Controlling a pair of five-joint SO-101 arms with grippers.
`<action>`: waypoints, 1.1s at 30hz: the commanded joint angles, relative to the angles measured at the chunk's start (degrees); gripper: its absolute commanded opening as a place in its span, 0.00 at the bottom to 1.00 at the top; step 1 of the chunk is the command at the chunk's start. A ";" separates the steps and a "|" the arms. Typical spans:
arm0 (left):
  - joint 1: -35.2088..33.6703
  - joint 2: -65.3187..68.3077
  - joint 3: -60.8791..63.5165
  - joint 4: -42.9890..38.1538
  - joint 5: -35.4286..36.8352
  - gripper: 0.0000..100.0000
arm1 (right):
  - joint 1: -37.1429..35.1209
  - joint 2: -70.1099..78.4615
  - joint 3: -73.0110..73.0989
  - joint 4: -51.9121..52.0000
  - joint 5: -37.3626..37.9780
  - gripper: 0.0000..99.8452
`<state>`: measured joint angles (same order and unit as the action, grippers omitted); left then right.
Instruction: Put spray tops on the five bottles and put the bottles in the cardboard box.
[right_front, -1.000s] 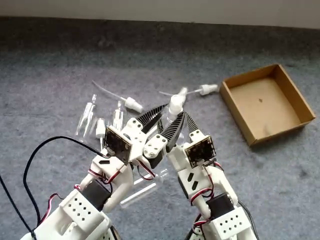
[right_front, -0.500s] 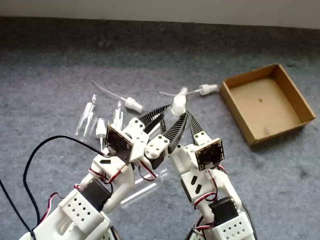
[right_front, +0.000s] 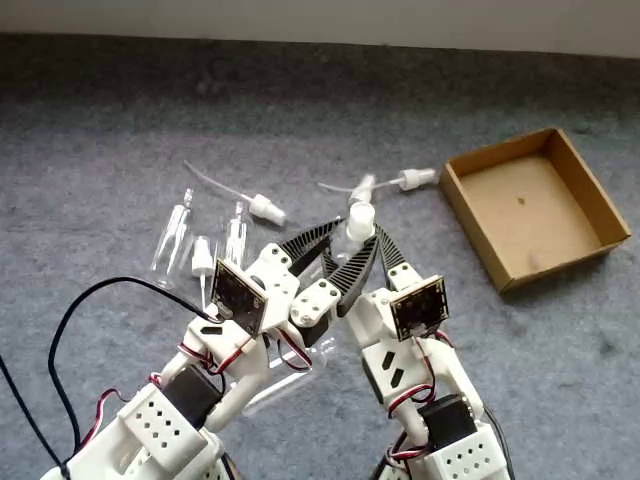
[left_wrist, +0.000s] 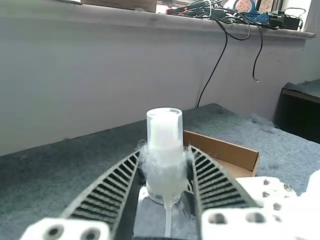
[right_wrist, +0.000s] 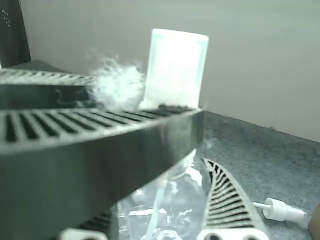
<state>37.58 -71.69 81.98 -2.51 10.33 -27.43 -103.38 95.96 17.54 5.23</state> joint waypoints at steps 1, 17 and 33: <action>-1.10 0.04 0.31 0.70 0.26 0.19 | 1.80 -1.98 3.38 -0.13 -0.79 0.08; -3.56 -1.10 -0.40 0.70 0.26 0.26 | 1.89 -1.98 2.95 6.99 -0.44 0.08; -12.00 -30.02 -4.00 37.36 0.53 0.25 | 7.52 -1.98 2.77 6.81 -0.79 0.08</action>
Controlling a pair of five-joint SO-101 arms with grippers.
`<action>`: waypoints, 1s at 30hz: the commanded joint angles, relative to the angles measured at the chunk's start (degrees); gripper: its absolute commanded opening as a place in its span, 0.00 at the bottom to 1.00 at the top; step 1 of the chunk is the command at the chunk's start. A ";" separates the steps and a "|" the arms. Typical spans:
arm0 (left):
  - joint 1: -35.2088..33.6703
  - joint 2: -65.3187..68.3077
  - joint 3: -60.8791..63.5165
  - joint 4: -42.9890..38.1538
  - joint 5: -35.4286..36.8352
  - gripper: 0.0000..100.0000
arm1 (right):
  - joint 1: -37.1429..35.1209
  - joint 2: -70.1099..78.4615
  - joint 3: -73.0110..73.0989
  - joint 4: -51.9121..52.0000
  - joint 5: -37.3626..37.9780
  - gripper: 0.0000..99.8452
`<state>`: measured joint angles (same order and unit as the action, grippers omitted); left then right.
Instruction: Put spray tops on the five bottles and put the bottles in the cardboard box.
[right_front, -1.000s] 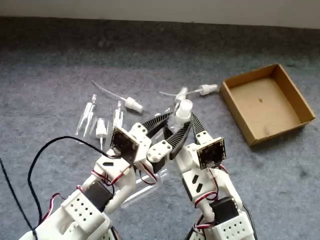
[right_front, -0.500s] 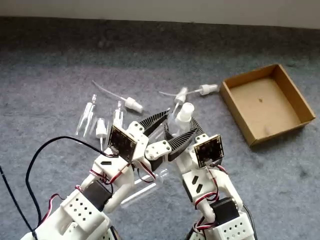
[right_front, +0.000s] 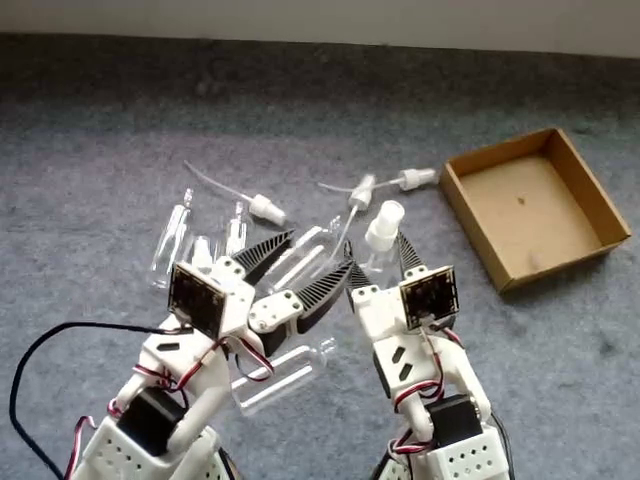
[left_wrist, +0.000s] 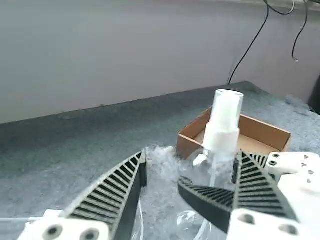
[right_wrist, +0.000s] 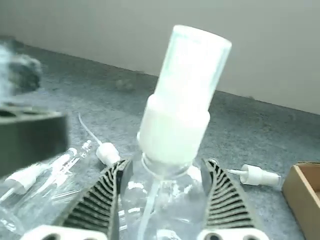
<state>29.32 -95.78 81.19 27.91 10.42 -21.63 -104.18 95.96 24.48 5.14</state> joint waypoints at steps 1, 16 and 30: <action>-4.70 -7.08 -3.21 8.79 0.44 0.25 | 1.71 -1.19 2.59 -0.13 -0.70 0.08; -27.12 -8.84 -3.65 16.18 0.18 0.02 | 12.35 -1.10 -3.56 1.27 -0.62 0.08; -35.03 -8.92 6.99 18.73 0.35 0.00 | 15.43 1.01 -18.07 9.27 -0.35 0.08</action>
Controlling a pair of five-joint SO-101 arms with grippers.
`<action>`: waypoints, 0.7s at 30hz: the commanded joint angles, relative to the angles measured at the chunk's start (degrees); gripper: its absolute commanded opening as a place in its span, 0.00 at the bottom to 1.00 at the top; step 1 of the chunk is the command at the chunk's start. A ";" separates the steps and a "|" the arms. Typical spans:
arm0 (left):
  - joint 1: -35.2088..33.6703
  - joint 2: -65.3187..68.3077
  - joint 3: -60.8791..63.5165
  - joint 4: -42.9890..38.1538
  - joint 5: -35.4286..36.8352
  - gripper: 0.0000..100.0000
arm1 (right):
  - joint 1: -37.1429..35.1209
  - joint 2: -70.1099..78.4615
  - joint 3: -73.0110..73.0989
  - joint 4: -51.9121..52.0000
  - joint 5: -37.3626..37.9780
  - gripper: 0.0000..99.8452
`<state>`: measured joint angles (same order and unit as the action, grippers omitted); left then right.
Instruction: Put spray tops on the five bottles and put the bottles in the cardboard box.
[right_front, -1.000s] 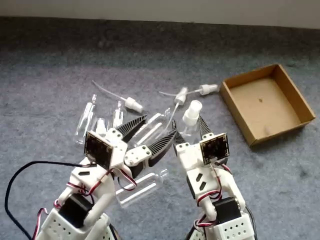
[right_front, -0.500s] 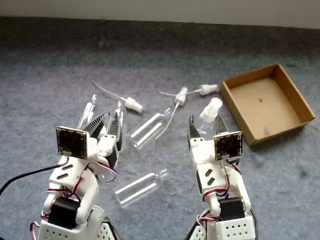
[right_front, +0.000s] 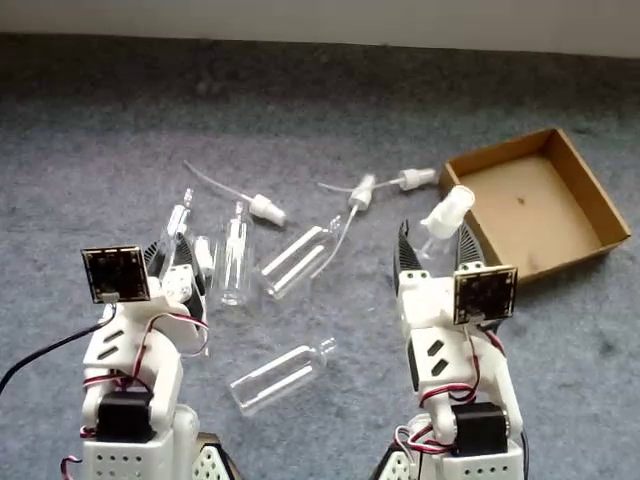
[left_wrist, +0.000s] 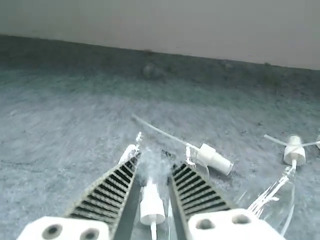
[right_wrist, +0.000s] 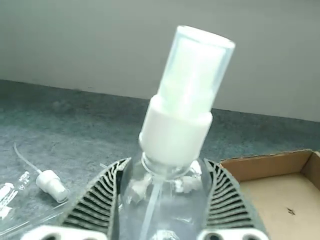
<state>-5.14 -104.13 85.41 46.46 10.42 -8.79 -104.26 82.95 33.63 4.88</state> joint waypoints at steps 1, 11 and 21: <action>-0.57 -0.57 4.09 0.18 0.44 0.00 | 3.74 2.77 -6.20 0.13 -0.09 0.08; -0.31 -0.57 11.65 0.44 0.44 0.00 | 12.00 30.99 -21.41 -11.21 0.00 0.08; -0.22 -0.57 11.65 4.22 0.26 0.00 | 13.67 57.27 -22.90 -31.87 0.00 0.08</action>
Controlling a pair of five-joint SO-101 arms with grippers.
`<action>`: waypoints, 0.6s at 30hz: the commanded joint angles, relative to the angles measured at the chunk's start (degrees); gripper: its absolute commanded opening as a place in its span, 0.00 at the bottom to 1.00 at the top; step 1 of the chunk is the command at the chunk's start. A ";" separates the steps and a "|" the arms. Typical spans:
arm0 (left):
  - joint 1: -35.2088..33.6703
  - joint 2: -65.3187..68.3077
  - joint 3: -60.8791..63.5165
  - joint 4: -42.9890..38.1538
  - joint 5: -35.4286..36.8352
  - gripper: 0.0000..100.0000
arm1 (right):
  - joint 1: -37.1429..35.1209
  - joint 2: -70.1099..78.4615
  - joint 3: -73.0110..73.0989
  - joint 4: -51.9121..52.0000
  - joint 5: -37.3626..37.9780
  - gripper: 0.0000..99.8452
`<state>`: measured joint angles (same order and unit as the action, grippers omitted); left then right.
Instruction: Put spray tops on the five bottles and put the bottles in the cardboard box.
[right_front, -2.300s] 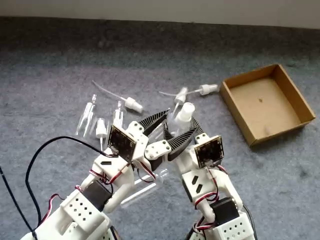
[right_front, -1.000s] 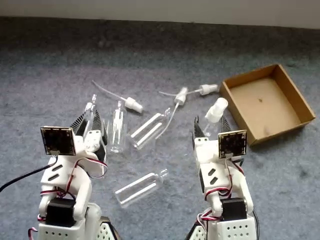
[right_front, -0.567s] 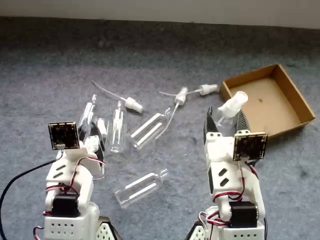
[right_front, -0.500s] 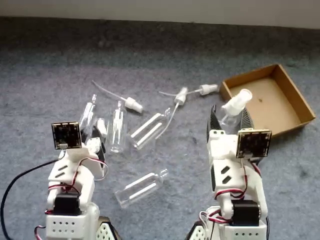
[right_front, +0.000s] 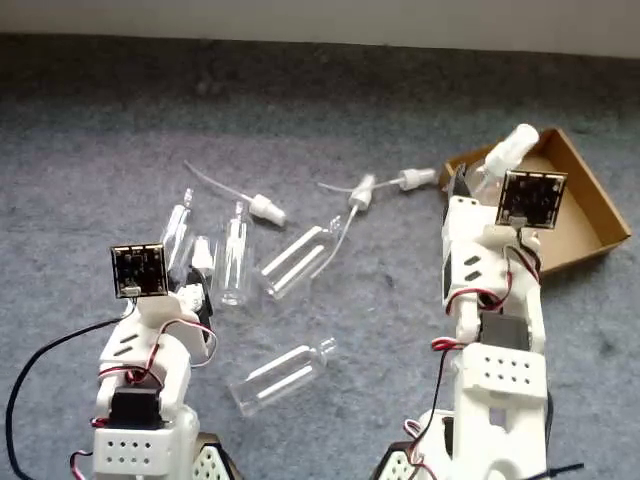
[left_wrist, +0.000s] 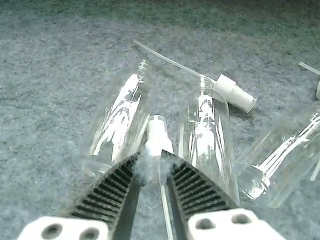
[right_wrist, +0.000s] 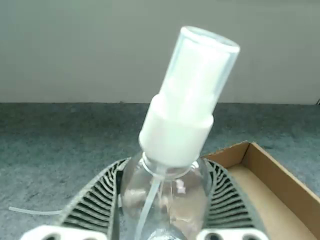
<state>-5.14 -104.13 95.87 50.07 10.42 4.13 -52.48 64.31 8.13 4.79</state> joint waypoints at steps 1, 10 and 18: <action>-0.22 -0.57 1.19 1.32 0.26 0.00 | 0.75 7.60 -4.26 -9.36 0.09 0.08; -0.22 -0.57 1.19 4.57 0.18 0.00 | 0.84 23.43 -9.71 -22.55 0.09 0.08; -0.22 -0.57 1.19 4.57 0.18 0.00 | 1.71 38.20 -28.70 -17.45 0.09 0.08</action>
<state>-5.14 -104.13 95.87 54.46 10.42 5.27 -17.32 44.44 -10.07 4.79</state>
